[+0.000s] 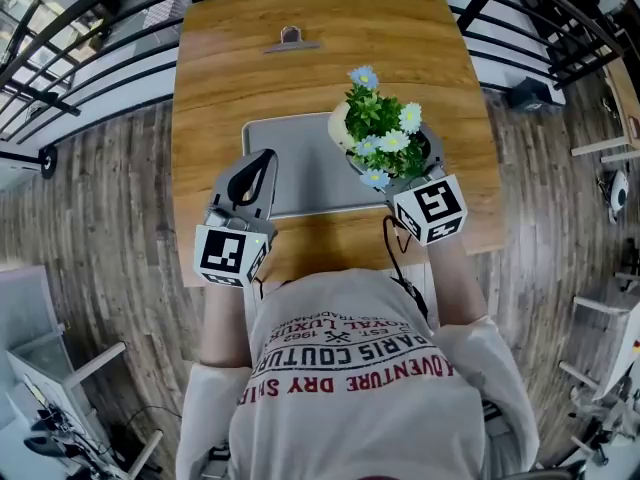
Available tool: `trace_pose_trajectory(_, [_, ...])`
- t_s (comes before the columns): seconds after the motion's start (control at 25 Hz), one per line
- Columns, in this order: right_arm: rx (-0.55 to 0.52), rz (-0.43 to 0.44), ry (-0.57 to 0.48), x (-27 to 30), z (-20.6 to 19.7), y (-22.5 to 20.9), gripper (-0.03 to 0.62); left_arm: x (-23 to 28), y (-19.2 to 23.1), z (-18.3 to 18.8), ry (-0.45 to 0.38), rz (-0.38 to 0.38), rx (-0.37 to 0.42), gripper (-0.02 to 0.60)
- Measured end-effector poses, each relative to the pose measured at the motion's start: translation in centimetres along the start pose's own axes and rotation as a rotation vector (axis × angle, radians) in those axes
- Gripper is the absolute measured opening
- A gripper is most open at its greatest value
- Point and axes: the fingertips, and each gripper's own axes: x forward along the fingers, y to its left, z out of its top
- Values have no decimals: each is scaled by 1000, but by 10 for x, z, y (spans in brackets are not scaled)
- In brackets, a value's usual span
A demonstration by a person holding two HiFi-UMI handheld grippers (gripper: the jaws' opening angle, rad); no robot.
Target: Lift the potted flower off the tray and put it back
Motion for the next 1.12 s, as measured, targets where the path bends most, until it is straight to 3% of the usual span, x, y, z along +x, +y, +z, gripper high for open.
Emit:
trace_pose_trajectory(0.2, [0,128,55,25,-35,6,477,9,-12,-26,77,31,17,12])
trace_pose_trajectory(0.76, [-52,484,254,76,-147,59,477,12,-12,-99,203,214,-152,12])
trace_pose_trajectory(1.12, [-74,611,261,81,-169,63,477,18,-24,-122,233,275,-206,12])
